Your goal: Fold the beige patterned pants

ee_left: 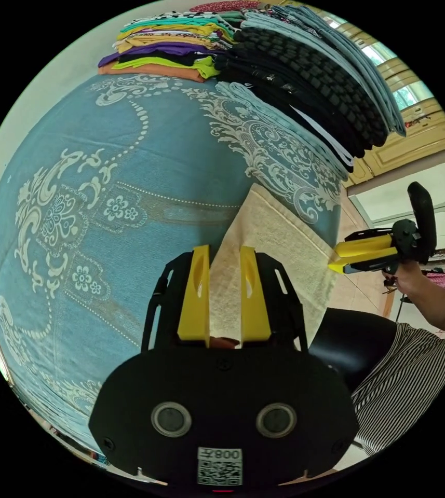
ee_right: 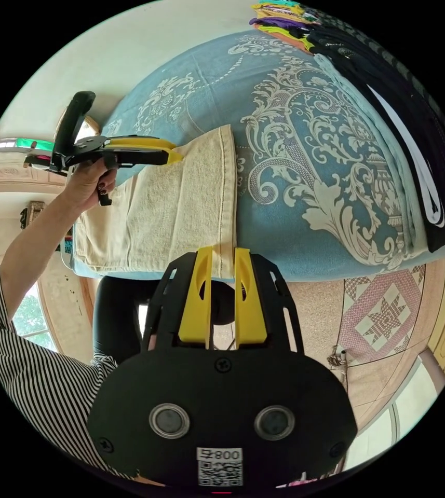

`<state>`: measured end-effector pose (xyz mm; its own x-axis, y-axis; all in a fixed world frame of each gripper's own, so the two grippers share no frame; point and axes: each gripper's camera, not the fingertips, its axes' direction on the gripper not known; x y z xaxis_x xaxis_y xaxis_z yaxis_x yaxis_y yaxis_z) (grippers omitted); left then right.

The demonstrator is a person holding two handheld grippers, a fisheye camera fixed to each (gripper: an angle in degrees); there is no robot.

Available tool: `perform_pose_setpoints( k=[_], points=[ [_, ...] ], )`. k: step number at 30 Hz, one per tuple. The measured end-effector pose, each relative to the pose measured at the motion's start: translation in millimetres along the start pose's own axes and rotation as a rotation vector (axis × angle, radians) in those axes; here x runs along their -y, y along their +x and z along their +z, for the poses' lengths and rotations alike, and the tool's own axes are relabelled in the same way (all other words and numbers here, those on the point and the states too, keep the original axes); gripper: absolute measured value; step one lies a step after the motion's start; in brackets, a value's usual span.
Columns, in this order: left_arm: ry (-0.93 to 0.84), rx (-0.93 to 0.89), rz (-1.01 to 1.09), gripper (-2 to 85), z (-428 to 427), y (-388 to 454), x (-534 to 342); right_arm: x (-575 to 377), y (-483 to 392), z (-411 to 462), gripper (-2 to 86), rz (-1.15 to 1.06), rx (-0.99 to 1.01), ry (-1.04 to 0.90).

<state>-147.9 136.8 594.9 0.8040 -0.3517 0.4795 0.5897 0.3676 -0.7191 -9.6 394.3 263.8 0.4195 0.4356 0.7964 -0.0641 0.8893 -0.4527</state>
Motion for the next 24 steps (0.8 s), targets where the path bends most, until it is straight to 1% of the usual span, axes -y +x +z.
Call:
perform_pose_setpoints(
  k=[1,6,7,9,11,14,16,18,20,21,22,23,24],
  points=[
    [-0.017,-0.042,0.017,5.0,0,1,1,0,1,3,6.9,-0.005,-0.005,0.002],
    [-0.017,-0.036,0.019,2.3,-12,5,-1,4,20,25,4.0,0.005,0.075,0.001],
    [-0.005,-0.041,0.021,2.1,-19,5,-3,5,22,27,3.7,0.008,0.090,-0.002],
    [0.022,-0.035,0.032,1.8,-32,6,-6,7,33,28,3.1,0.016,0.184,0.023],
    [0.087,-0.056,0.030,1.8,-52,3,-12,8,38,24,2.8,-0.001,0.232,0.045],
    [0.160,-0.086,0.023,2.0,-68,-2,-17,10,36,17,2.5,-0.052,0.208,0.083],
    [0.155,-0.079,0.011,2.3,-64,-4,-18,12,35,19,2.4,-0.074,0.170,0.100],
    [0.114,-0.069,-0.015,2.8,-51,-8,-22,17,40,45,2.5,-0.071,0.128,0.072],
    [0.110,-0.103,-0.100,3.4,-44,-19,-38,22,50,82,2.5,-0.041,0.096,0.014],
    [0.128,-0.111,-0.121,3.6,-46,-22,-44,26,61,109,2.6,-0.002,0.111,-0.040],
    [0.177,-0.136,-0.142,4.1,-56,-28,-60,26,66,115,2.6,0.013,0.140,-0.031],
    [0.240,-0.154,-0.159,4.8,-70,-34,-80,25,77,121,2.6,0.055,0.211,-0.007],
    [0.274,-0.157,-0.173,5.2,-78,-38,-93,23,82,124,2.5,0.068,0.219,0.018]
  ],
)
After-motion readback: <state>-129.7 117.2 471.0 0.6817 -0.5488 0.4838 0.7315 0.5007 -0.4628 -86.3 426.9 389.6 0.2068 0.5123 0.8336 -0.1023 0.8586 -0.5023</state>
